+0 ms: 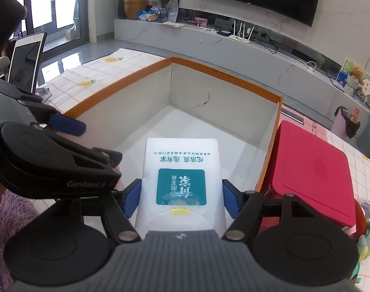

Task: Organize soft objects
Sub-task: 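Open the left tool to drop the pink ball into the orange box, then lower the white packet into the orange box and open the right tool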

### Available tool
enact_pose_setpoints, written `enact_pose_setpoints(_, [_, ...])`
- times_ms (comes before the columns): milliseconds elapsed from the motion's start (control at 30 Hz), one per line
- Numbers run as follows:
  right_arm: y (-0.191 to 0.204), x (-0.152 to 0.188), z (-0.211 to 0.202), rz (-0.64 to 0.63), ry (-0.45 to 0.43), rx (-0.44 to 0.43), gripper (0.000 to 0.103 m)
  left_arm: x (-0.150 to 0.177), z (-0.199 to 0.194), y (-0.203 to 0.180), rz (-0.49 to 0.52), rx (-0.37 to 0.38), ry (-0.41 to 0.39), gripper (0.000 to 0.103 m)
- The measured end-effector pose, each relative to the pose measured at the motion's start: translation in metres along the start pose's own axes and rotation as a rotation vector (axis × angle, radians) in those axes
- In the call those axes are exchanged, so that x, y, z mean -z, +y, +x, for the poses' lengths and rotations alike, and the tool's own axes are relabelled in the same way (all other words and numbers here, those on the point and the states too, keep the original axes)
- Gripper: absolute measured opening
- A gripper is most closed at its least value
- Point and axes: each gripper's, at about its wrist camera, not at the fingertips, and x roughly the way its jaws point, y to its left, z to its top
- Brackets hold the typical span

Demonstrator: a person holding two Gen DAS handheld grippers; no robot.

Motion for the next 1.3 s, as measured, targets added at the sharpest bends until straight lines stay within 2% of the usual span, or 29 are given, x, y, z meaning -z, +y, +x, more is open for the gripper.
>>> enact_pose_setpoints(100, [0.0,0.0,0.0,0.0,0.002,0.005,0.068,0.0,-0.005,0.003,-0.016,0.014,-0.018,0.074])
enact_pose_setpoints(133, [0.0,0.0,0.0,0.003,0.002,0.004,0.068,0.0,-0.006,0.005,-0.028,0.028,-0.025,0.083])
enact_pose_setpoints(167, [0.0,0.0,0.0,0.008,0.002,0.0,0.068,-0.001,-0.009,0.008,-0.044,0.051,-0.035,0.086])
enact_pose_setpoints(333, [-0.003,-0.005,0.0,0.044,0.0,-0.014,0.068,-0.004,-0.025,0.022,-0.135,0.136,-0.112,0.086])
enact_pose_setpoints(433, [-0.007,-0.013,-0.001,0.109,-0.011,-0.071,0.068,-0.004,-0.034,0.034,-0.197,0.171,-0.16,0.086])
enact_pose_setpoints(600, [-0.001,-0.027,0.011,0.218,0.016,-0.153,0.068,-0.004,-0.039,0.062,-0.331,0.165,-0.185,0.086])
enact_pose_setpoints(700, [0.009,-0.033,0.026,0.281,0.047,-0.173,0.068,-0.002,-0.039,0.077,-0.387,0.157,-0.192,0.086])
enact_pose_setpoints(867, [0.025,-0.039,0.054,0.436,0.106,-0.212,0.069,0.002,-0.035,0.087,-0.397,0.12,-0.197,0.086])
enact_pose_setpoints(933, [0.033,-0.038,0.063,0.459,0.137,-0.227,0.069,0.002,-0.034,0.087,-0.386,0.114,-0.197,0.086])
enact_pose_setpoints(1067, [0.054,-0.045,0.057,0.346,0.096,-0.134,0.07,0.004,-0.032,0.088,-0.381,0.137,-0.193,0.086])
enact_pose_setpoints(1200, [0.062,-0.045,0.058,0.326,0.112,-0.095,0.07,0.006,-0.03,0.089,-0.382,0.113,-0.188,0.086])
enact_pose_setpoints(1300, [0.064,-0.046,0.059,0.324,0.113,-0.092,0.08,0.006,-0.031,0.089,-0.383,0.112,-0.185,0.086])
